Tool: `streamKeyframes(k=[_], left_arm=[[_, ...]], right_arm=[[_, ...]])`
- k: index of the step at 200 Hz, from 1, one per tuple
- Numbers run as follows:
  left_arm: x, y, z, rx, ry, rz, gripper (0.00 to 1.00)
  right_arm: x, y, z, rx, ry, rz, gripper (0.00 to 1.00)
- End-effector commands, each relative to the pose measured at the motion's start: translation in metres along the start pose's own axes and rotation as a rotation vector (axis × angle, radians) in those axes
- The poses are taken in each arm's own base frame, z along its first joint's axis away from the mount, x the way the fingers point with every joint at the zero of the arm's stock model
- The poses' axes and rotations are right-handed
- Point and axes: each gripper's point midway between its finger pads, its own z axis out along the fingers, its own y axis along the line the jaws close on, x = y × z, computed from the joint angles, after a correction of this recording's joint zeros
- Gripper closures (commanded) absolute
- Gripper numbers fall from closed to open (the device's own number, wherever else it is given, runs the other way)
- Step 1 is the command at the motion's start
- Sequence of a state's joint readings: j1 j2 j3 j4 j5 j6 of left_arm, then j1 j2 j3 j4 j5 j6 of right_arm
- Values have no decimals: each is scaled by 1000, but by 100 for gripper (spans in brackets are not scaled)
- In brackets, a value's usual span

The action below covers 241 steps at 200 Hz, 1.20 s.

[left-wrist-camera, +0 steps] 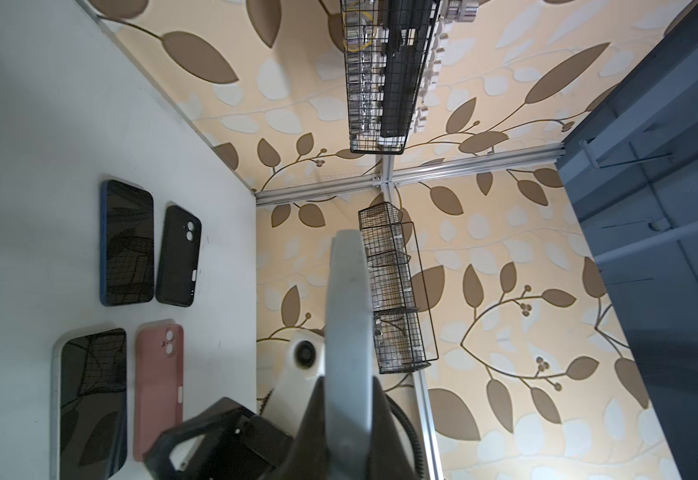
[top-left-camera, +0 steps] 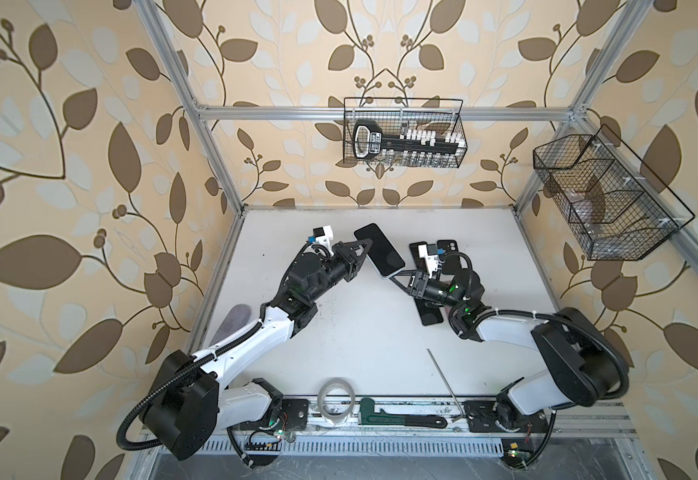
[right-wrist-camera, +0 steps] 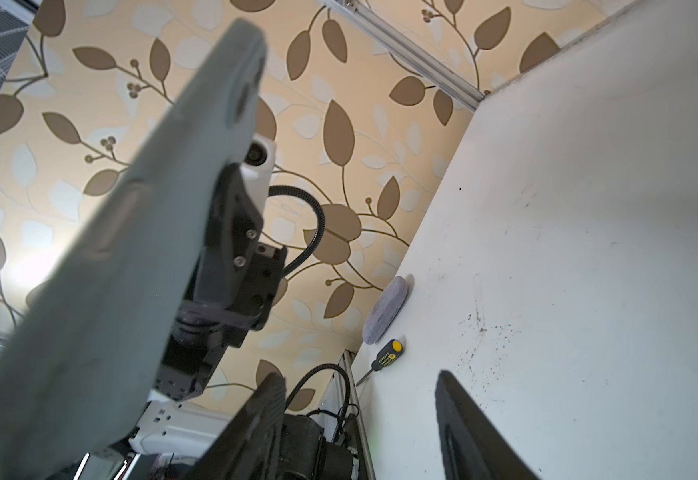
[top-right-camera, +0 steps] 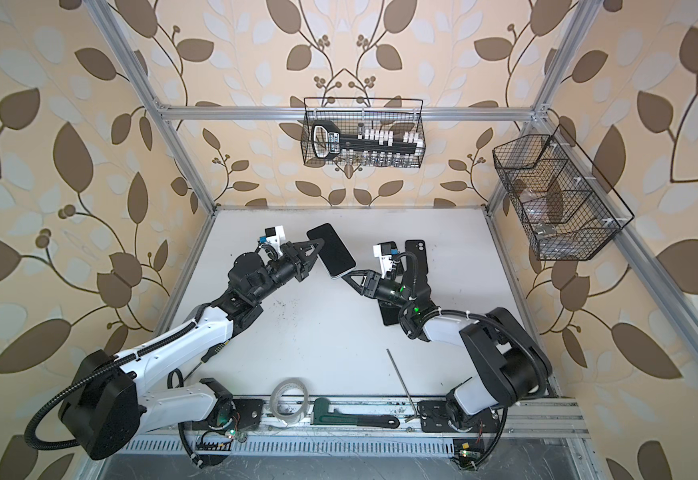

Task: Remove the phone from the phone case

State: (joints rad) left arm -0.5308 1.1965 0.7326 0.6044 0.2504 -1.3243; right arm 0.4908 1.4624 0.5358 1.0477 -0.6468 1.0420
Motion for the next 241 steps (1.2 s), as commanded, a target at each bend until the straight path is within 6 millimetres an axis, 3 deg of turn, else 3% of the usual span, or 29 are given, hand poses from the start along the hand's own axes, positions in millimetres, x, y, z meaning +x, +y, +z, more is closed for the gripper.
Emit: streamKeyframes(k=[1, 53, 157, 241], left_arm=[[-13, -59, -9, 125, -57, 121, 100], [-11, -57, -3, 132, -36, 101, 100], [-14, -55, -1, 118, -48, 110, 100], [-9, -61, 2, 161, -19, 67, 100]], right_arm=[[2, 13, -1, 19, 54, -111, 40], [-3, 38, 0, -28, 75, -170, 38], [7, 65, 0, -81, 147, -260, 34], [-3, 56, -2, -45, 105, -229, 34]])
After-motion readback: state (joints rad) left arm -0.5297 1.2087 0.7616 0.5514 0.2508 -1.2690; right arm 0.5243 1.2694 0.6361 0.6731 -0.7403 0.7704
